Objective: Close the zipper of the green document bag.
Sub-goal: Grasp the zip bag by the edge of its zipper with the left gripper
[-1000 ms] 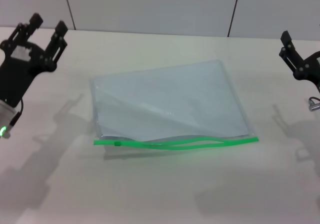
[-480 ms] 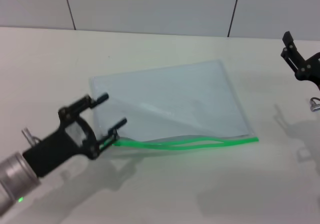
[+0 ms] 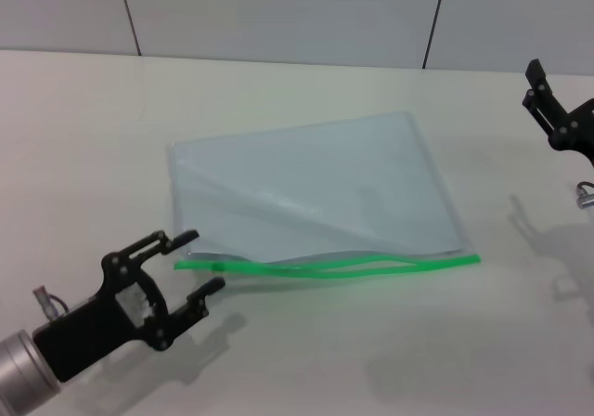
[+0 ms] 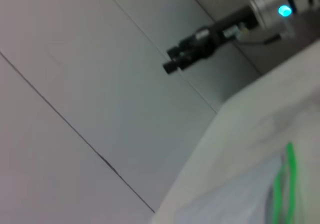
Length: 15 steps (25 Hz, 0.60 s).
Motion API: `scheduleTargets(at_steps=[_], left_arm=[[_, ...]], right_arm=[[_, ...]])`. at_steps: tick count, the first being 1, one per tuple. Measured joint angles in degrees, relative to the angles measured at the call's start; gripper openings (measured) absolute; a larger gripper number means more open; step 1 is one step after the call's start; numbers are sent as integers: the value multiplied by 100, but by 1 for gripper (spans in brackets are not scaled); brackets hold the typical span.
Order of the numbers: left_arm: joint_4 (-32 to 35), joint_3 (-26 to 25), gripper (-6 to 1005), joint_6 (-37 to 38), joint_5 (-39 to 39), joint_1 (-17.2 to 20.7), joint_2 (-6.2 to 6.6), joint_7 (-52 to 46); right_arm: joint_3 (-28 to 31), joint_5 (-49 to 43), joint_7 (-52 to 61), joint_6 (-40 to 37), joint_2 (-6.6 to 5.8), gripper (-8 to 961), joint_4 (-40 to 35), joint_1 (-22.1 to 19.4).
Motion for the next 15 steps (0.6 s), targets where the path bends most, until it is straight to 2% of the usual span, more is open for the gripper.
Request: scheduleTargets(at_steps=[15], left_arm=[[-101, -70, 561, -683, -61, -135, -1, 176]], right_arm=[[0, 0, 6, -10, 0, 863, 0, 1]])
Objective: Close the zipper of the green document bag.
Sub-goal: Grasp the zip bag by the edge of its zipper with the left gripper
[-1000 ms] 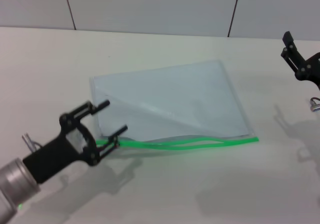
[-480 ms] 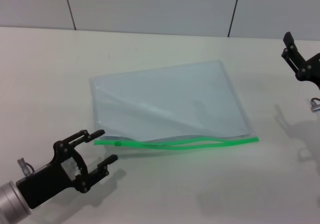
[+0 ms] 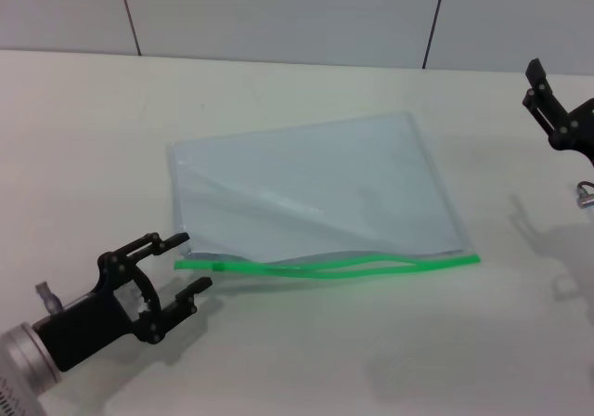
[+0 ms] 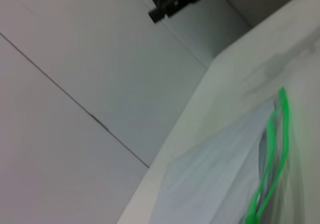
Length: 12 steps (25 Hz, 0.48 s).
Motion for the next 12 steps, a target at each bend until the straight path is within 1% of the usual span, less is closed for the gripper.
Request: scheduleTargets(at_steps=[12], left_arm=[[26, 2, 553, -741, -19, -476, 13, 5]], right_arm=[[0, -4, 7, -5, 0, 863, 0, 14]])
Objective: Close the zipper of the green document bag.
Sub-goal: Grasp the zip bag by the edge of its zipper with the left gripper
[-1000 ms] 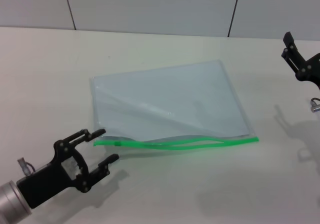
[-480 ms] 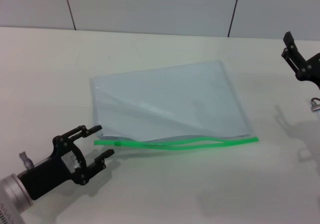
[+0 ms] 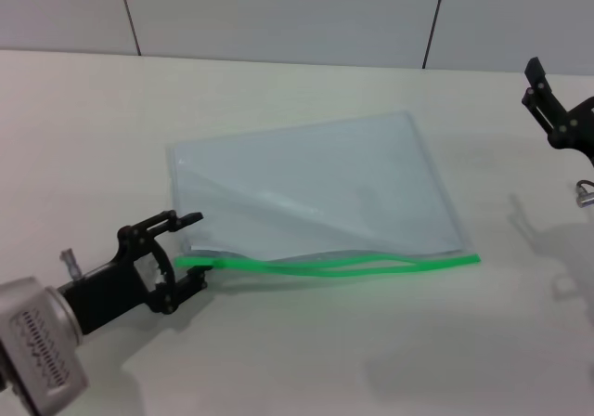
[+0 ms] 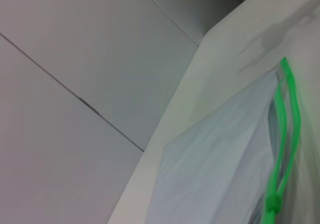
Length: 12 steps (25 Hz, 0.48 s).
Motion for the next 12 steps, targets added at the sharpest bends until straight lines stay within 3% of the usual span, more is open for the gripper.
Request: scheduleTargets(at_steps=[12], left_arm=[[77, 60, 545, -471, 172, -391, -10, 50]], right_arm=[[0, -32, 1, -4, 9, 862, 30, 35]])
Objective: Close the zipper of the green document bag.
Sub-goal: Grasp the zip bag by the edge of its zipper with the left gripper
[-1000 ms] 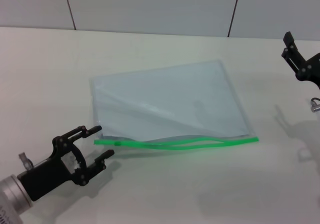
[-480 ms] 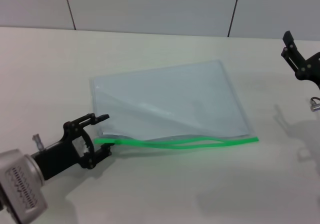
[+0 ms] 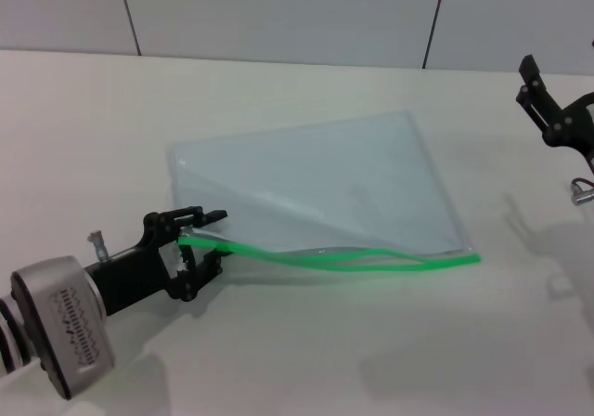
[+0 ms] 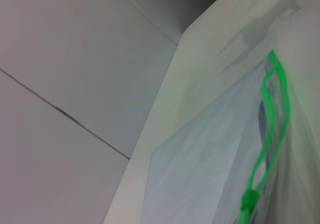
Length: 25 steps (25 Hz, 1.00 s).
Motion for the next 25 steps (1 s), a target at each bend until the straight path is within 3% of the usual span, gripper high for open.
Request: scheduleTargets(at_steps=[3, 9, 11, 25], left_arm=[[19, 3, 543, -49, 9, -29, -2, 111], [157, 5, 312, -329, 1, -45, -4, 341], [213, 3, 168, -393, -15, -43, -4, 368], [308, 5, 83, -418, 73, -15, -11, 758]], right_arm=[[0, 0, 0, 0, 0, 862, 5, 3], [0, 0, 0, -14, 0, 862, 13, 4], [0, 0, 0, -42, 0, 862, 13, 3], [0, 0, 0, -61, 0, 861, 13, -27]])
